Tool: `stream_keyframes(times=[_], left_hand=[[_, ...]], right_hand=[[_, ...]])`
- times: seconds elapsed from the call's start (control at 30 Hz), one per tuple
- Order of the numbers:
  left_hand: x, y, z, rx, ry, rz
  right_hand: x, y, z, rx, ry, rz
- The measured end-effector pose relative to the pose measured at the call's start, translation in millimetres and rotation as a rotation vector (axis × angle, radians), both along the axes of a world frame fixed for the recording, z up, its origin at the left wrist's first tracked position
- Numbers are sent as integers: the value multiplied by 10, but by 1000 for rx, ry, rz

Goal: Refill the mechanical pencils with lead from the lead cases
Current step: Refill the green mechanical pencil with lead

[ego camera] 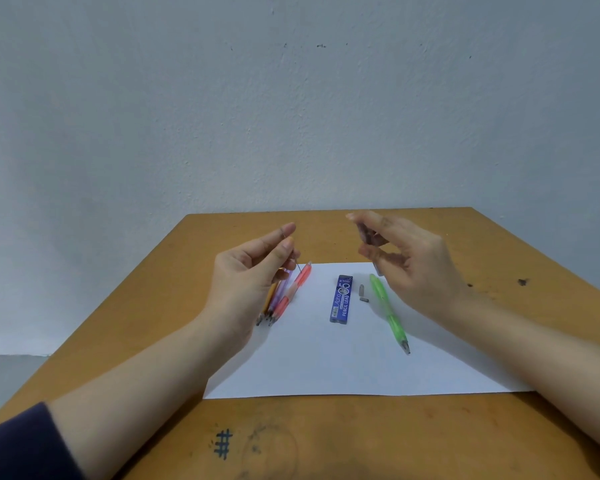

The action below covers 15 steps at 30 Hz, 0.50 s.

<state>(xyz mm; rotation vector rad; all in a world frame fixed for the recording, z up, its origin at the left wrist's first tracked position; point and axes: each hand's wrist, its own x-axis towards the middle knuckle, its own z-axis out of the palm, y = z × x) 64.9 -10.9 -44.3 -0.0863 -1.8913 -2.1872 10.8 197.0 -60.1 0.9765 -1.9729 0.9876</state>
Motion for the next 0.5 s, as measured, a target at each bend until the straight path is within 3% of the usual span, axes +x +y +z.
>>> stream_keyframes(times=[0.2, 0.37, 0.5], left_hand=[[-20, -14, -21, -58, 2, 43], [-26, -8, -26, -71, -10, 56], [-26, -4, -26, -86, -17, 83]], right_hand=[[30, -15, 23, -168, -192, 84], [50, -51, 19, -302, -477, 146], [126, -104, 46, -367, -564, 190]])
